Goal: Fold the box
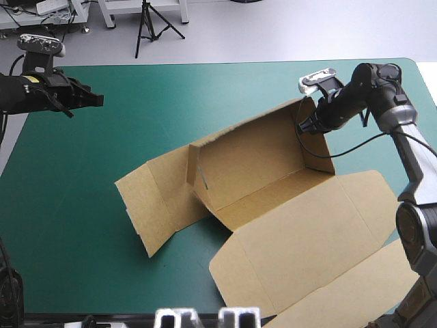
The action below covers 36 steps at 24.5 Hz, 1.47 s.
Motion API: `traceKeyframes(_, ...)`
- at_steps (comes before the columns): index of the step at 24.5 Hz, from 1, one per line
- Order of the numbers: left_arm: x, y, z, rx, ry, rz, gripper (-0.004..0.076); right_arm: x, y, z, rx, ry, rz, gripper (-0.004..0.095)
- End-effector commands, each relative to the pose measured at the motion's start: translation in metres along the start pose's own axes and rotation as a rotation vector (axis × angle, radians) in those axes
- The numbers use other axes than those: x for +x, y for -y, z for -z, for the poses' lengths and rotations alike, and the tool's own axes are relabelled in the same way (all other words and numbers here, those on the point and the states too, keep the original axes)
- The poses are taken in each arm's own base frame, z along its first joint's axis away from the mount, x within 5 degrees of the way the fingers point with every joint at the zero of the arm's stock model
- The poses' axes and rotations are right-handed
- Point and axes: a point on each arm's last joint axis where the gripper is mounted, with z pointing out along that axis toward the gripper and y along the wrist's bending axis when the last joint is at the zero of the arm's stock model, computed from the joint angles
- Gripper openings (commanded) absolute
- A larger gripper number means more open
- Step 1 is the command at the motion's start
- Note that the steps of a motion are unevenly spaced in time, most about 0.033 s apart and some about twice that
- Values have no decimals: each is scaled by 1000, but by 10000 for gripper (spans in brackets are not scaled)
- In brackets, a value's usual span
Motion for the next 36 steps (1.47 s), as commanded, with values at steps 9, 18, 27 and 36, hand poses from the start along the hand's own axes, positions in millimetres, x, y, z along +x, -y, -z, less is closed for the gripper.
traceKeyframes(9, -8, 8, 23, 18, 71, -1, 4, -23, 8, -22, -76, -17, 34, 354)
traceKeyframes(18, -4, 5, 18, -5, 61, -4, 4, -30, -8, 66, 8, 190, -7, 766)
traceKeyframes(27, 0, 2, 18, -43, 21, -12, -9, -28, 1, 34, 1, 103, -95, 763)
traceKeyframes(36, 2, 3, 18, -29, -8, -12, -9, -34, -2, -45, -17, -77, -75, 624)
